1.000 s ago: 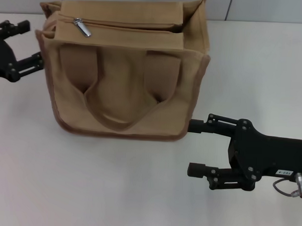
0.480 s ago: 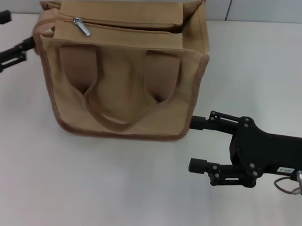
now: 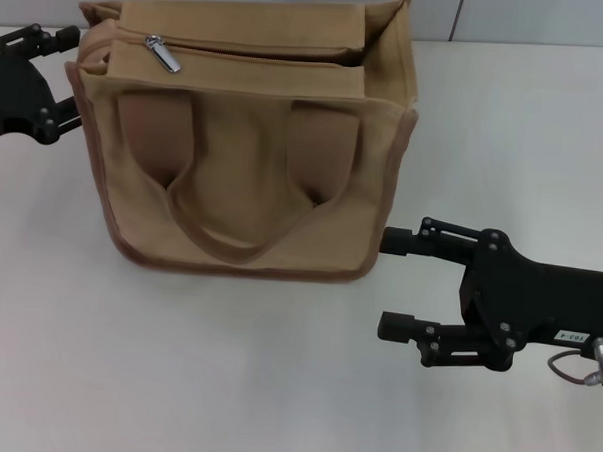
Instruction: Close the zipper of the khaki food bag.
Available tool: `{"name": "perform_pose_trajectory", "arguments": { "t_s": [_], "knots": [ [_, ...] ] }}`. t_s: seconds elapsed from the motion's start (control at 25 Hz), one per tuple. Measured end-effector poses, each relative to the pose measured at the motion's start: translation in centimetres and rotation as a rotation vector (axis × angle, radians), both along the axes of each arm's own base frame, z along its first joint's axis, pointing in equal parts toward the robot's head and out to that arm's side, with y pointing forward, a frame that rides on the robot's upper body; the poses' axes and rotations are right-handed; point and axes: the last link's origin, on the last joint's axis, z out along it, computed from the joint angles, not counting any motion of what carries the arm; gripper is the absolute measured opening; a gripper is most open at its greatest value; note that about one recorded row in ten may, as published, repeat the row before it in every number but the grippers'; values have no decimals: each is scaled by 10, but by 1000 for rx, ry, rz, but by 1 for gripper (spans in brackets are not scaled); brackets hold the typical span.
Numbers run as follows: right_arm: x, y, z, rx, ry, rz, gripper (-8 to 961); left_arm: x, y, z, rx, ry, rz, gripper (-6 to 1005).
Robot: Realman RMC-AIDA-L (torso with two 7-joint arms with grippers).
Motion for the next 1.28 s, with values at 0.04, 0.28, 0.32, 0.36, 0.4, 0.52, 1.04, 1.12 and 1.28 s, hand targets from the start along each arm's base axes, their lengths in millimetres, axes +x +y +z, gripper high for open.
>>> {"name": "perform_pose_trajectory", "arguments": {
  "t_s": [0.04,0.28,0.32,0.36,0.4,0.52,1.04,1.12,1.28],
  "knots": [
    [0,0,0,0,0,0,740,-1,-1,4,17,1,-4,649],
    [-1,2,2,10,8,-2,737,-4,-5,18,83,-66,-1,551],
    [-1,2,2,12,11,-2,737,-3,-7,19,86,-80,-11,511],
    [-2,2,3,16,20,1,736,-1,-10,20,86,-95,-25,471],
    [-4,3,4,20,33,4,736,1,-14,21,81,-113,-46,431],
    [-11,3,12,21,98,10,734,7,-24,23,65,-162,-108,296],
    [-72,62,33,-232,135,-115,727,46,-28,12,-26,-280,-289,24],
    [-76,69,34,-239,121,-138,726,51,-25,10,-34,-290,-299,24],
    [-92,90,32,-255,86,-196,724,57,-21,6,-46,-305,-312,24]
  ]
}}
